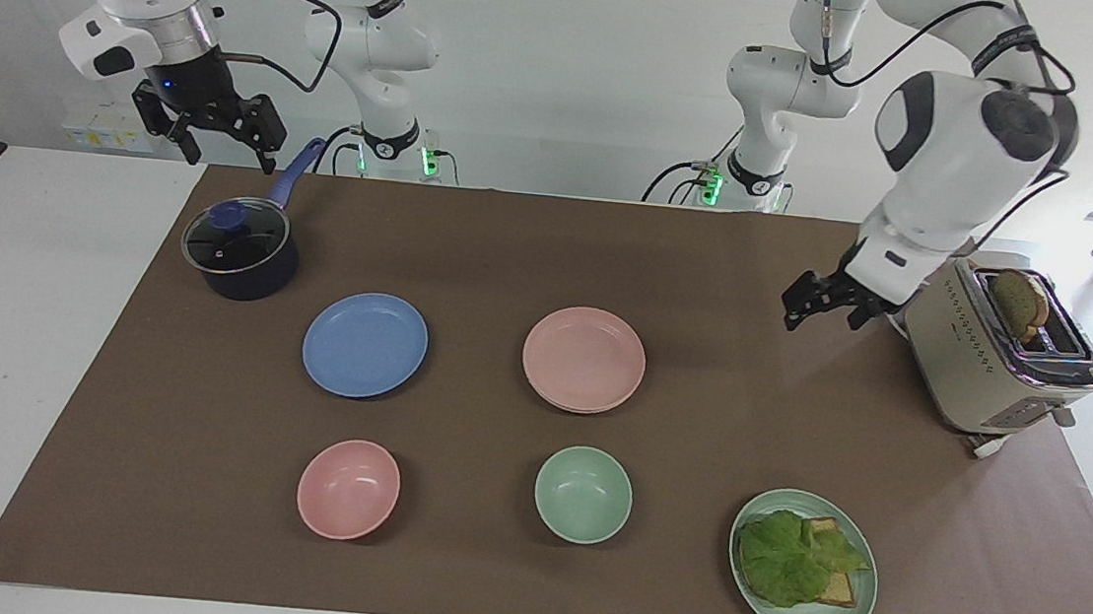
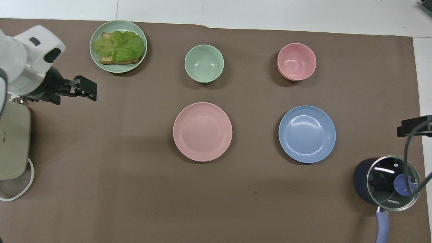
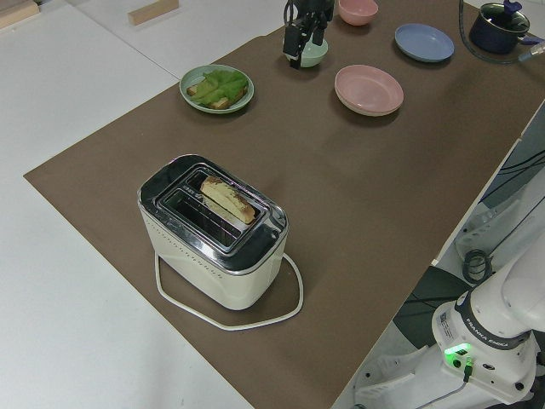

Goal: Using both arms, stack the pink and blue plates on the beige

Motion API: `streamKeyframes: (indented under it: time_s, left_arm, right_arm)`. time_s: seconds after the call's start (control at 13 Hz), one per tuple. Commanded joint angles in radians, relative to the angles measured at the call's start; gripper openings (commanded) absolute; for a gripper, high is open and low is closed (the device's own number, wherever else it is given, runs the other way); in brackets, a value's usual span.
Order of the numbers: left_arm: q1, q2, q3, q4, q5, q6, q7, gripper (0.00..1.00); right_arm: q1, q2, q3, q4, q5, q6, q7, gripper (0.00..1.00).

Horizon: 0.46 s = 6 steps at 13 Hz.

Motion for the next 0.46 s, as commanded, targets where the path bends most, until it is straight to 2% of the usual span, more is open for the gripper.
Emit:
streamKeyframes:
  time_s: [0.0,0.15,0.38]
  left_arm:
    - [0.057,-0.035,-0.009,0.067,0.04,-0.116,0.111,1.0]
    - [0.063,-0.096,-0.008,0.067,0.088,-0.156,0.142,1.0]
    - [0.077,-0.121,-0.002,0.064,0.095,-0.17,0.188,1.0]
  right_arm:
    - [-0.005,-0.009,0.006,0.001,0.0,-0.008,0.011,1.0]
    - [-0.005,-0.009,0.006,0.001,0.0,-0.008,0.011,1.0]
    - [-0.005,-0.009,0.006,0.001,0.0,-0.008,0.011,1.0]
